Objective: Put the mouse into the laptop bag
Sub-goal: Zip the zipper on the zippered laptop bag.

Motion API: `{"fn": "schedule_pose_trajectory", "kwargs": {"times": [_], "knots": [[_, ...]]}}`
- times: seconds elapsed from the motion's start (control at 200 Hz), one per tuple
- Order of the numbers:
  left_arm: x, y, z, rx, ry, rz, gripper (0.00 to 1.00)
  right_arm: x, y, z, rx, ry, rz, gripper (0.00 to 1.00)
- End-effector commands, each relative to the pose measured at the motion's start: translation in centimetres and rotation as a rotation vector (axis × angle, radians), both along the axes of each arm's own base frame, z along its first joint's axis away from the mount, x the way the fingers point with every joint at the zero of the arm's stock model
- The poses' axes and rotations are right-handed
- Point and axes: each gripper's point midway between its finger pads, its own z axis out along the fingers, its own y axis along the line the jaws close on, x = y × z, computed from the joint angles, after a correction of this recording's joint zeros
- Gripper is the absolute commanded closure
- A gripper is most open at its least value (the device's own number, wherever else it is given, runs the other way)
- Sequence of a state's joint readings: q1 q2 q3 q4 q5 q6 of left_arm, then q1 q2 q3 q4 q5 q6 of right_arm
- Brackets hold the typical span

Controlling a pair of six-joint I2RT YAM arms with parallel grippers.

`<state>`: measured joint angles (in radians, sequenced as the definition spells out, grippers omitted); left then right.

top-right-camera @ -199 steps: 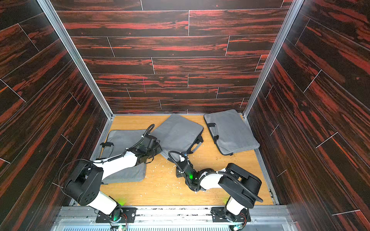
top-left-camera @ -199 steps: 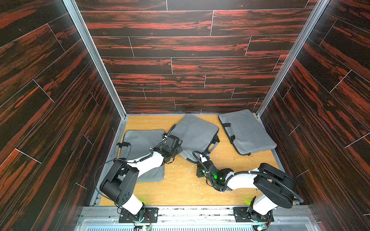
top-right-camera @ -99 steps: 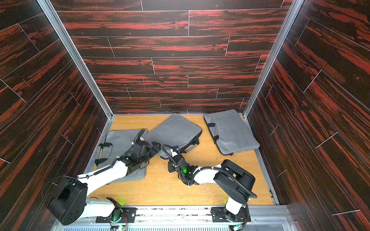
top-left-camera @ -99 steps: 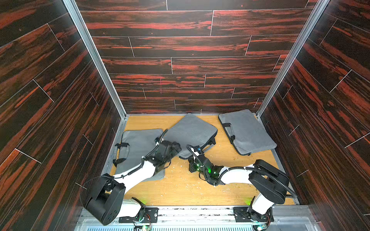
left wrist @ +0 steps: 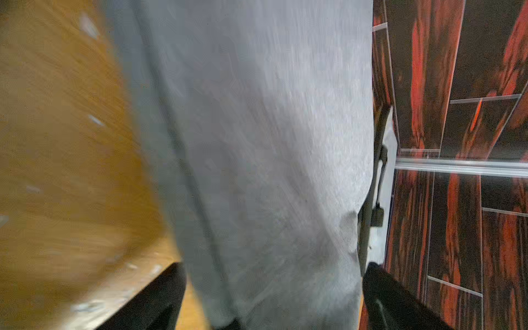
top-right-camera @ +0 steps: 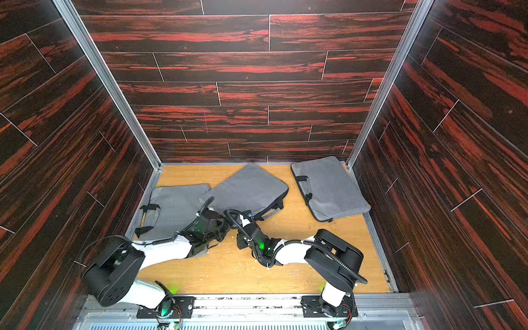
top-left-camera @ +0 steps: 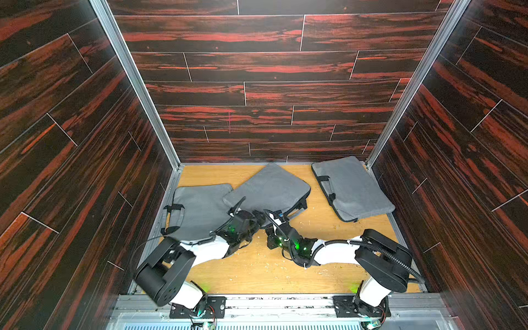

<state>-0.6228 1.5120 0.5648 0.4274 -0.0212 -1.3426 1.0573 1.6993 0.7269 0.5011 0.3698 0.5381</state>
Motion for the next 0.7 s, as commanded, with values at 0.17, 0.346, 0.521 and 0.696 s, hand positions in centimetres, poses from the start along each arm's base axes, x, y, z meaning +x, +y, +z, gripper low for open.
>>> {"fn": "schedule_pose_trajectory", "kwargs": {"times": [0.17, 0.346, 0.521, 0.696], "knots": [[1.2, -1.7, 1.7, -0.038, -0.048, 0.003, 0.66, -0.5, 0.5, 0.2, 0.037, 0.0, -0.003, 1.0], [1.4, -1.3, 2.0, 0.004, -0.058, 0.003, 0.89, -0.8, -1.4, -1.4, -0.002, 0.028, -0.049, 1.0], [1.4, -1.5, 2.9, 0.013, -0.082, -0.018, 0.99, -0.3, -3.8, -3.6, -0.043, 0.079, -0.131, 1.0], [1.2, -1.5, 3.5, 0.008, -0.096, -0.031, 1.0, 1.9, -7.9, -5.7, -0.078, 0.147, -0.28, 1.0]]}}
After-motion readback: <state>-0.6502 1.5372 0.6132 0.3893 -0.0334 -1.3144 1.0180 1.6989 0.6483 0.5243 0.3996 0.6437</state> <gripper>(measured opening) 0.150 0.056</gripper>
